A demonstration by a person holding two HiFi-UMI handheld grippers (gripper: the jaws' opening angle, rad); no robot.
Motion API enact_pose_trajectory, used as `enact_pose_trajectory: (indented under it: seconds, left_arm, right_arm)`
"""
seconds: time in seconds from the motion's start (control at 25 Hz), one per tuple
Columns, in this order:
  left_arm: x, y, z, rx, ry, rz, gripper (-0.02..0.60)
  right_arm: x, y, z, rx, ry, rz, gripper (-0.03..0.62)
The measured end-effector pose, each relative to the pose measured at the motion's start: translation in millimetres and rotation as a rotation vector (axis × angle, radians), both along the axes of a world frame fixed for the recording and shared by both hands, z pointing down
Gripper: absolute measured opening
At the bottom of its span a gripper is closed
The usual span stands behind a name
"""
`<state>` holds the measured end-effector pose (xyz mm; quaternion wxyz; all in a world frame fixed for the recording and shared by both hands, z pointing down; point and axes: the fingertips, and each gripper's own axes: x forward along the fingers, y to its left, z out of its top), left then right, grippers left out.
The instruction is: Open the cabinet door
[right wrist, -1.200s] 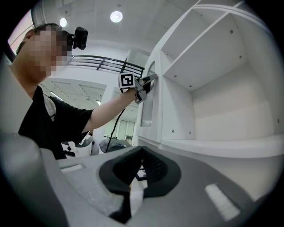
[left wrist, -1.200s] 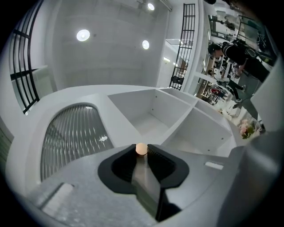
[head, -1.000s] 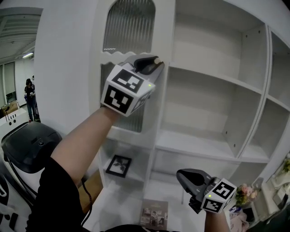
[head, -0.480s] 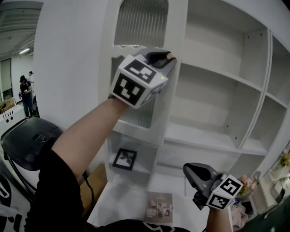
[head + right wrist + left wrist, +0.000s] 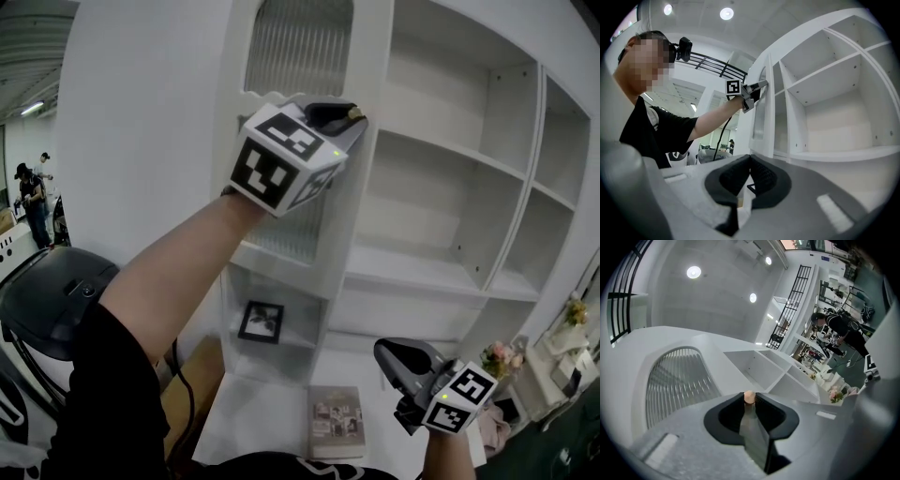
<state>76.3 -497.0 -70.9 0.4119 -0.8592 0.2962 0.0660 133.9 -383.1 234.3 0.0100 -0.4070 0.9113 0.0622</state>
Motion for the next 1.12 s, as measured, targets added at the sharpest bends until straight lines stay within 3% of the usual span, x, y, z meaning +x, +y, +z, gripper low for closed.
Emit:
enact_pose_trajectory:
  seconds: [0.68,1.12]
  left_arm:
    - [-44,47,0,-0.021,0.012,0.134,0.076]
    - [-92,83,0,-0.054,0.008,0.246,0.076]
  right_arm:
    - [-49,48,8,-0.015,-0.027,0.092,0.002]
    - [-95,70,17,-0.023,-0.039,0.07,0.002]
